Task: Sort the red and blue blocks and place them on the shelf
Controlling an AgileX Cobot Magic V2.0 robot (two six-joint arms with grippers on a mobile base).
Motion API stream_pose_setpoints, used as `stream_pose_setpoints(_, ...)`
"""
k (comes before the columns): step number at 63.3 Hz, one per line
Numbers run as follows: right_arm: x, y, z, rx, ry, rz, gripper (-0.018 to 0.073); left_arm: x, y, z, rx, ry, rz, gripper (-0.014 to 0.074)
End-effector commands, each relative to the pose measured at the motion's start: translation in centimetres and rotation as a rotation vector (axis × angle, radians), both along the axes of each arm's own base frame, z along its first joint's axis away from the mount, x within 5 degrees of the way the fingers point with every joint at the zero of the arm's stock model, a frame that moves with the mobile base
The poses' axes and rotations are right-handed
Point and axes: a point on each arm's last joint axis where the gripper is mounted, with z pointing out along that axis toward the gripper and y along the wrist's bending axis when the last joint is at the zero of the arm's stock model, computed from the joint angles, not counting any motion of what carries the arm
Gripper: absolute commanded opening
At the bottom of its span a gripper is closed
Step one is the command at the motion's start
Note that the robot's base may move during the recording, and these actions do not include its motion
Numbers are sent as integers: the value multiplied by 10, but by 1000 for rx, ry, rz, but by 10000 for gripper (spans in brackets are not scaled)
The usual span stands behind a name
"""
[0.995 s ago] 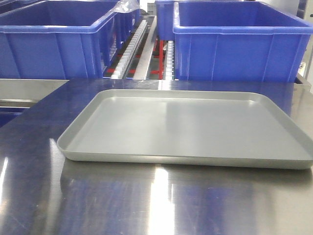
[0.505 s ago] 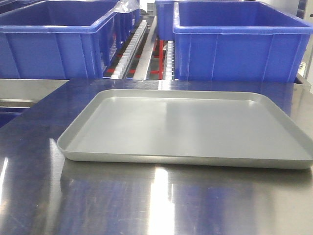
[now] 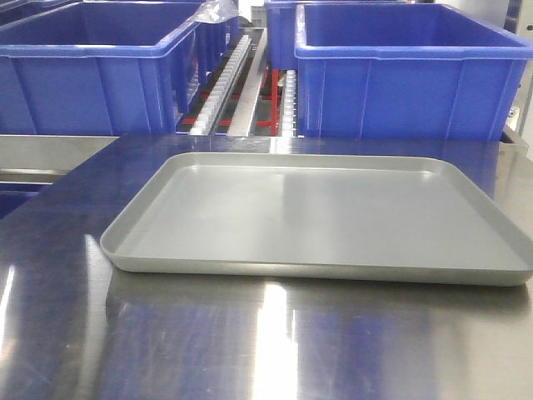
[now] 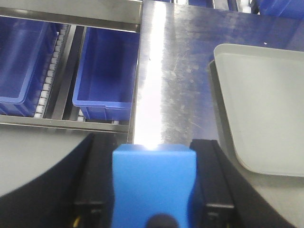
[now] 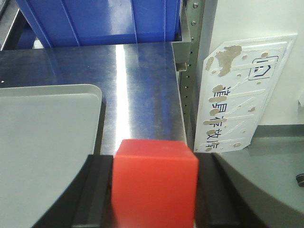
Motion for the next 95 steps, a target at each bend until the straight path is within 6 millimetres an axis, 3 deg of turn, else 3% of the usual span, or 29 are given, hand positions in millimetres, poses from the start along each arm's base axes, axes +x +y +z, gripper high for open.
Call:
stream_pose_setpoints(1, 2, 0, 15, -18, -104, 3, 50, 3, -1, 16, -26, -100, -9, 125)
stream_pose_setpoints(95, 2, 0, 15, -18, -104, 3, 50, 3, -1, 16, -26, -100, -9, 125)
